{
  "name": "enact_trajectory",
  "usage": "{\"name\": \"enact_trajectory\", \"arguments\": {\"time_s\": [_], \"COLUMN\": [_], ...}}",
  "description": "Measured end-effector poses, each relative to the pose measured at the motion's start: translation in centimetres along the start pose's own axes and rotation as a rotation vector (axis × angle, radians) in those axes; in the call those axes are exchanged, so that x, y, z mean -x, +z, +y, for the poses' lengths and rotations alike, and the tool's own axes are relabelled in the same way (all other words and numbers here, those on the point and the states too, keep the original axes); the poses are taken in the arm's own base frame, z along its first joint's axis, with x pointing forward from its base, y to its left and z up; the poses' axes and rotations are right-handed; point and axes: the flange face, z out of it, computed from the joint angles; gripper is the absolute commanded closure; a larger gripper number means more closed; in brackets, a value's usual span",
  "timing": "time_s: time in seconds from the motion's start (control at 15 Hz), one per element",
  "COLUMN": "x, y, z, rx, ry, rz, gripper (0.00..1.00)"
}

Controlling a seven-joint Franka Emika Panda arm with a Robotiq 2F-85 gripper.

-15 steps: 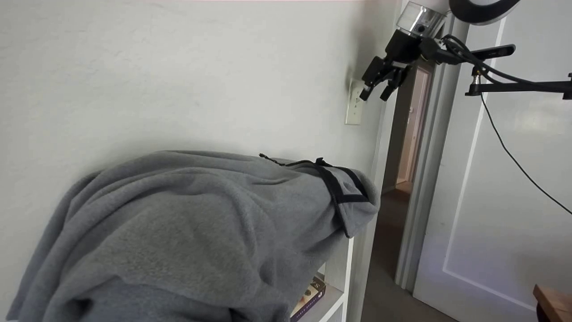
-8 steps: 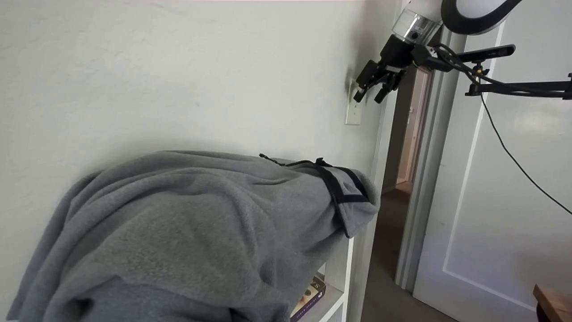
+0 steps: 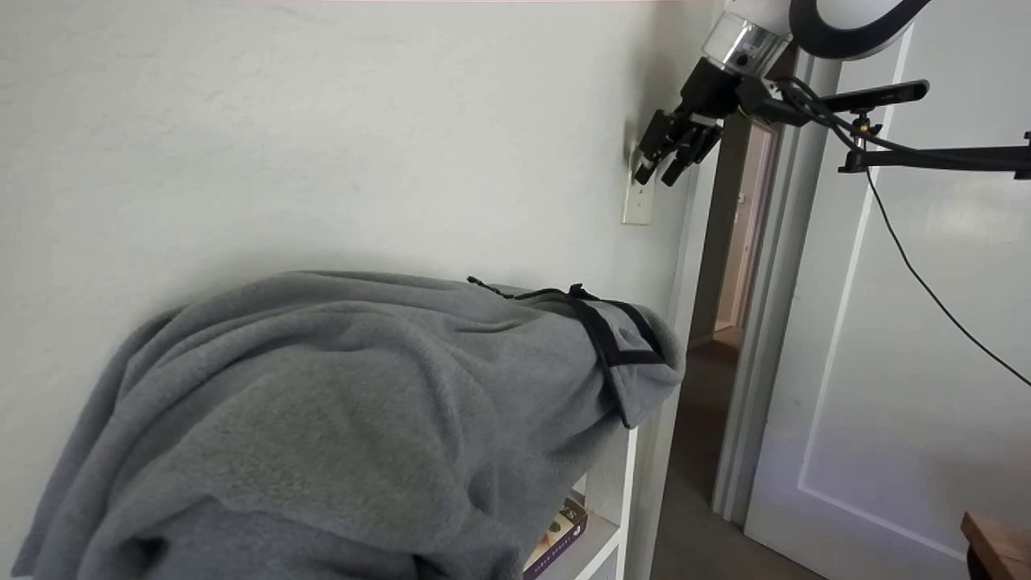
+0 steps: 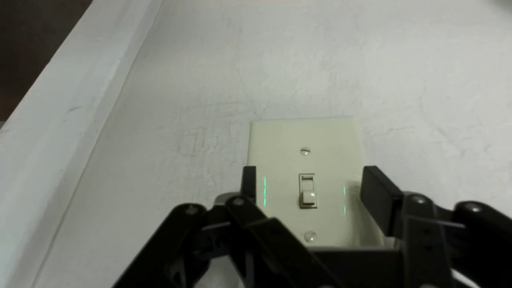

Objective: Turn off the light switch.

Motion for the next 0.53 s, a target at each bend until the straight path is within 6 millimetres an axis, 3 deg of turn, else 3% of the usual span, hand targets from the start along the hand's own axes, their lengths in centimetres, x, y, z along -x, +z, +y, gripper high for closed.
{"name": "enact_trajectory", "arguments": {"time_s": [0.13, 0.33, 0.4, 0.53], "x": [0.00, 0.00, 0.00, -0.02], "y": [-0.01, -0.01, -0.01, -0.04], "z": [-0.04, -0.07, -0.07, -0.09], "rx": [0.000, -0.001, -0.001, -0.002], "ry": [-0.001, -0.001, -0.001, -0.001], "rz": [0.000, 0.000, 0.000, 0.003], "gripper": [0.51, 0.58, 0.54, 0.56]}}
